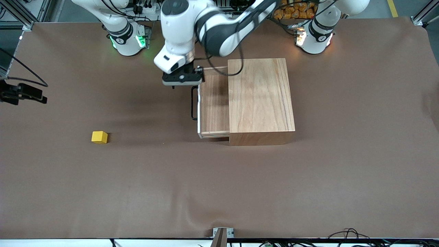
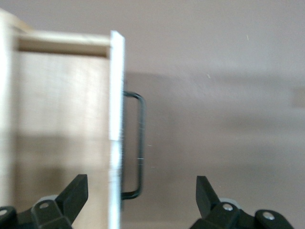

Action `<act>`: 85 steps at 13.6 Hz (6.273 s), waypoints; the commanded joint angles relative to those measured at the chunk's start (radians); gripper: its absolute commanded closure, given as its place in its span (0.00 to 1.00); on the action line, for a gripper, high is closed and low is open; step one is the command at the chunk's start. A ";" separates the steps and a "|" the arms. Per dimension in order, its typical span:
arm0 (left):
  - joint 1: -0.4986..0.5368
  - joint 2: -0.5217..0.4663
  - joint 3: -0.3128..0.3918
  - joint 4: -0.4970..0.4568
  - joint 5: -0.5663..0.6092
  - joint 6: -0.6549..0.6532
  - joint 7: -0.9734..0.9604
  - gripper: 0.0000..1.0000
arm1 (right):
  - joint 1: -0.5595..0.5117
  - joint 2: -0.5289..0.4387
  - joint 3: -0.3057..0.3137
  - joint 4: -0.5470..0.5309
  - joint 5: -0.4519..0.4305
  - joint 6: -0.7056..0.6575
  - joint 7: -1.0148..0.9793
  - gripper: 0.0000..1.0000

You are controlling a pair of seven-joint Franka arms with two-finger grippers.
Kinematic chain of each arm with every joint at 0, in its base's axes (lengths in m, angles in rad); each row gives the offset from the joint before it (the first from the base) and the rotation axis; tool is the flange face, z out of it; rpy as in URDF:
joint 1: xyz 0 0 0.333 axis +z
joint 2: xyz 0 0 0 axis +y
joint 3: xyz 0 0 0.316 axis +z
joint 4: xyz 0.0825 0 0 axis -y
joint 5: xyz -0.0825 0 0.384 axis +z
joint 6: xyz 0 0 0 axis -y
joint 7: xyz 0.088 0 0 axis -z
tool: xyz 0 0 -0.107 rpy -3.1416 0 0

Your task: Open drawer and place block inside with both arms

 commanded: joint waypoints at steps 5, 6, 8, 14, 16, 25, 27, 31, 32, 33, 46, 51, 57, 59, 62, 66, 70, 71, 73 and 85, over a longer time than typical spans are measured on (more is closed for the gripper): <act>0.288 -0.320 -0.013 -0.141 0.005 -0.238 0.280 0.00 | -0.040 0.185 0.018 -0.044 -0.002 0.112 -0.001 0.00; 0.333 -0.355 -0.013 -0.177 0.004 -0.256 0.362 0.00 | -0.054 0.204 0.020 -0.076 -0.002 0.166 -0.002 0.00; 0.405 -0.417 -0.013 -0.250 -0.001 -0.262 0.499 0.00 | -0.054 0.222 0.018 -0.172 -0.003 0.313 -0.003 0.00; 0.701 -0.458 -0.014 -0.312 -0.073 -0.264 0.726 0.00 | -0.054 0.296 0.020 -0.373 -0.008 0.600 -0.049 0.00; 0.788 -0.455 -0.014 -0.304 -0.078 -0.264 0.795 0.00 | -0.054 0.314 0.020 -0.404 -0.008 0.651 -0.049 0.00; 0.924 -0.542 -0.014 -0.381 -0.079 -0.350 0.932 0.00 | -0.057 0.399 0.024 -0.450 0.028 0.801 -0.066 0.00; 0.953 -0.579 -0.028 -0.422 -0.078 -0.342 0.935 0.00 | -0.048 0.399 0.026 -0.447 0.028 0.792 -0.061 0.88; 0.985 -0.697 -0.040 -0.583 -0.078 -0.284 0.947 0.00 | -0.036 0.388 0.040 -0.408 0.034 0.698 -0.055 1.00; 0.985 -0.716 -0.040 -0.609 -0.081 -0.278 0.949 0.00 | -0.039 0.380 0.053 -0.374 0.061 0.630 -0.052 1.00; 0.983 -0.721 -0.042 -0.613 -0.084 -0.282 0.947 0.00 | -0.036 0.374 0.054 -0.342 0.096 0.566 -0.051 1.00; 0.990 -0.712 -0.028 -0.594 -0.082 -0.293 0.957 0.00 | 0.555 0.279 0.055 -0.044 0.281 0.251 0.745 1.00; 1.025 -0.719 -0.025 -0.596 -0.087 -0.304 0.995 0.00 | 0.730 0.287 0.054 -0.053 0.279 0.338 0.910 1.00; 1.029 -0.719 -0.027 -0.596 -0.087 -0.307 1.012 0.00 | 0.782 0.342 0.052 -0.056 0.268 0.436 0.945 1.00; 1.029 -0.719 -0.025 -0.596 -0.087 -0.307 1.013 0.00 | 0.796 0.368 0.052 -0.056 0.268 0.458 0.965 0.77; 1.031 -0.719 -0.025 -0.597 -0.087 -0.307 1.013 0.00 | 0.785 0.370 0.050 -0.056 0.267 0.447 0.963 0.00; 1.029 -0.719 -0.025 -0.596 -0.085 -0.307 1.013 0.00 | 0.780 0.342 0.049 -0.036 0.271 0.430 1.005 0.00; 1.029 -0.722 -0.028 -0.594 -0.085 -0.307 1.013 0.00 | 0.713 0.322 0.040 0.128 0.265 0.282 1.006 0.00; 1.029 -0.724 -0.028 -0.594 -0.087 -0.307 1.013 0.00 | 0.673 0.324 0.029 0.168 0.265 0.254 1.000 0.00; 1.029 -0.728 -0.030 -0.594 -0.087 -0.307 1.013 0.00 | 0.566 0.324 0.029 0.232 0.267 0.187 0.994 0.00; 1.026 -0.773 -0.050 -0.629 -0.088 -0.305 1.009 0.00 | 0.118 0.113 0.014 0.271 0.112 -0.114 0.345 0.00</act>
